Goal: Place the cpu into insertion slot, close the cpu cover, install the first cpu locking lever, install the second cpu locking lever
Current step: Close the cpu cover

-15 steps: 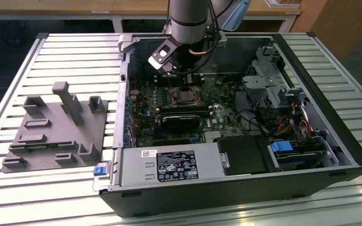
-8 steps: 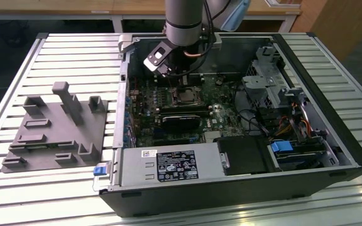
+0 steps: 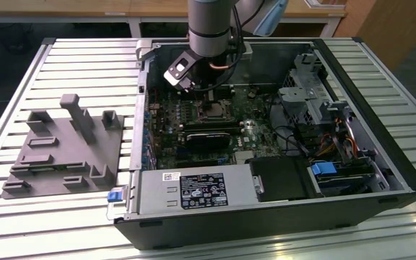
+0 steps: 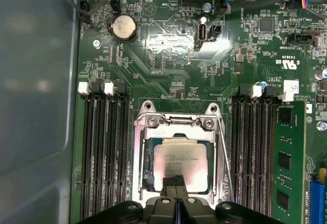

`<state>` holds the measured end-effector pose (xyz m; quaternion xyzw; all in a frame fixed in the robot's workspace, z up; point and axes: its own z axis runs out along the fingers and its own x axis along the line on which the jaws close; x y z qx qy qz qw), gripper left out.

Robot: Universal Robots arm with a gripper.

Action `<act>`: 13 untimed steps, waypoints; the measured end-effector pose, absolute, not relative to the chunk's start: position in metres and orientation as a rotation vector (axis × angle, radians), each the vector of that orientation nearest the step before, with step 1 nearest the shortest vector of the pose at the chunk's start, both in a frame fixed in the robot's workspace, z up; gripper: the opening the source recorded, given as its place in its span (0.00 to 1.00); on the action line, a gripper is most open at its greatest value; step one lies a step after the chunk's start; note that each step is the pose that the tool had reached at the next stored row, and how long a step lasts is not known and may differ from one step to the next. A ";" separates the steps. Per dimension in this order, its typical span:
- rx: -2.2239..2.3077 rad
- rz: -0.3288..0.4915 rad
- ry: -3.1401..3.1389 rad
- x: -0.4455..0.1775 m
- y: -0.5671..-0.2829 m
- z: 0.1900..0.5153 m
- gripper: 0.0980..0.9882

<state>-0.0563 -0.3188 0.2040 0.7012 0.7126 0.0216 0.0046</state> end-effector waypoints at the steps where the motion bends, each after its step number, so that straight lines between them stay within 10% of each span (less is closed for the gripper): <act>1: 2.197 0.068 2.232 -0.056 -0.319 0.204 0.01; 13: 2.197 0.067 2.232 -0.053 -0.318 0.199 0.01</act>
